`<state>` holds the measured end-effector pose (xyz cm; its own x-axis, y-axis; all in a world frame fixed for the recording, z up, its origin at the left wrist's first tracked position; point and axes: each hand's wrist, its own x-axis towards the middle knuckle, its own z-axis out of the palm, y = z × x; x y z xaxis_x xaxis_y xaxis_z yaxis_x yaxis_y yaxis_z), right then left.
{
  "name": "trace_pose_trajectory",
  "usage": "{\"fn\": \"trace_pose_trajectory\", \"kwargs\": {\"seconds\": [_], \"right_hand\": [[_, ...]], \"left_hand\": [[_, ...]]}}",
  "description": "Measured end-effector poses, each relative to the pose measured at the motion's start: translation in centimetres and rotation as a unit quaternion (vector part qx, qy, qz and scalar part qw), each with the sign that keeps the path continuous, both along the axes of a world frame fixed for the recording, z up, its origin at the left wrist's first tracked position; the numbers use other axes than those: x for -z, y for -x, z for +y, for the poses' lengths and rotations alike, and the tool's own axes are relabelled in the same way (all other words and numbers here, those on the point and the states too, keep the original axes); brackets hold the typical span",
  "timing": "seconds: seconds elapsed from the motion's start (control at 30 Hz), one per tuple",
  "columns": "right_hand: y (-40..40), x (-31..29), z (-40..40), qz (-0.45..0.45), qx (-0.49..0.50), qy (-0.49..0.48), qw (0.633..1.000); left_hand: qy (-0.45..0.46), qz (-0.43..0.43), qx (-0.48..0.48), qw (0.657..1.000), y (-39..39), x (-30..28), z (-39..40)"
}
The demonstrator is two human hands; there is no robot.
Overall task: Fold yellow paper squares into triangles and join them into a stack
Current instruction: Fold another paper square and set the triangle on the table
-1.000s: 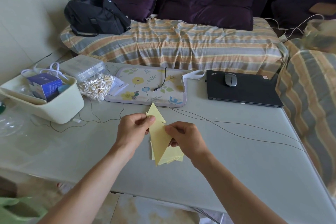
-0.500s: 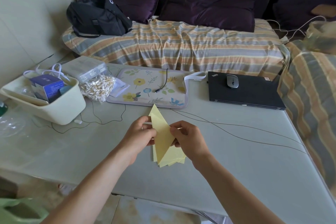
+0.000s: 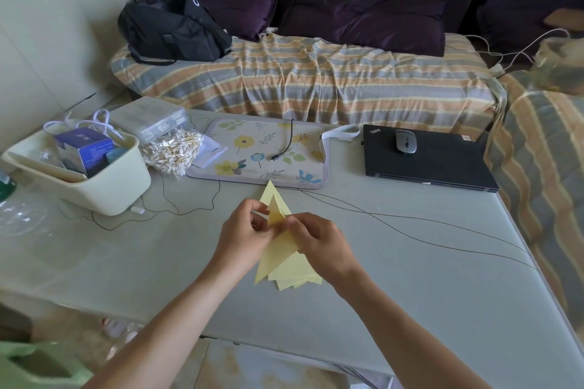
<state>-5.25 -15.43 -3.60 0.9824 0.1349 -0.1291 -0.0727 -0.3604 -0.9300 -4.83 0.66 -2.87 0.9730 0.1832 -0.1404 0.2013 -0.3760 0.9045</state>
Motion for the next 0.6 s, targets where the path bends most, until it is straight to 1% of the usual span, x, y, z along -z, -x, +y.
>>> {"fn": "trace_pose_trajectory", "kwargs": {"seconds": [0.17,0.2,0.27,0.37,0.43,0.53,0.6], "right_hand": [[0.1,-0.5,-0.1,0.004,-0.013,0.020,1.000],[0.1,-0.6,-0.1,0.000,-0.011,0.026,1.000],[0.0,-0.7,-0.2,-0.008,0.001,0.043,0.999],[-0.2,-0.5,-0.2,0.000,0.018,0.068,0.998],[-0.2,-0.5,-0.1,0.006,0.020,0.060,0.998],[-0.1,-0.3,0.0,0.016,0.011,0.044,0.999],[-0.1,-0.1,0.2,0.022,0.003,0.034,0.999]], "left_hand": [[-0.109,-0.059,0.065,0.990,0.5,-0.4,-0.4],[-0.132,-0.061,0.075,0.986,0.6,-0.4,-0.4],[-0.151,-0.059,0.088,0.983,0.6,-0.2,-0.4],[-0.151,-0.051,0.076,0.984,0.5,0.0,-0.3],[-0.165,-0.064,0.056,0.983,0.3,0.1,-0.2],[-0.216,-0.118,0.031,0.969,0.2,0.5,0.2],[-0.221,-0.164,0.046,0.960,0.3,0.5,0.1]]}}
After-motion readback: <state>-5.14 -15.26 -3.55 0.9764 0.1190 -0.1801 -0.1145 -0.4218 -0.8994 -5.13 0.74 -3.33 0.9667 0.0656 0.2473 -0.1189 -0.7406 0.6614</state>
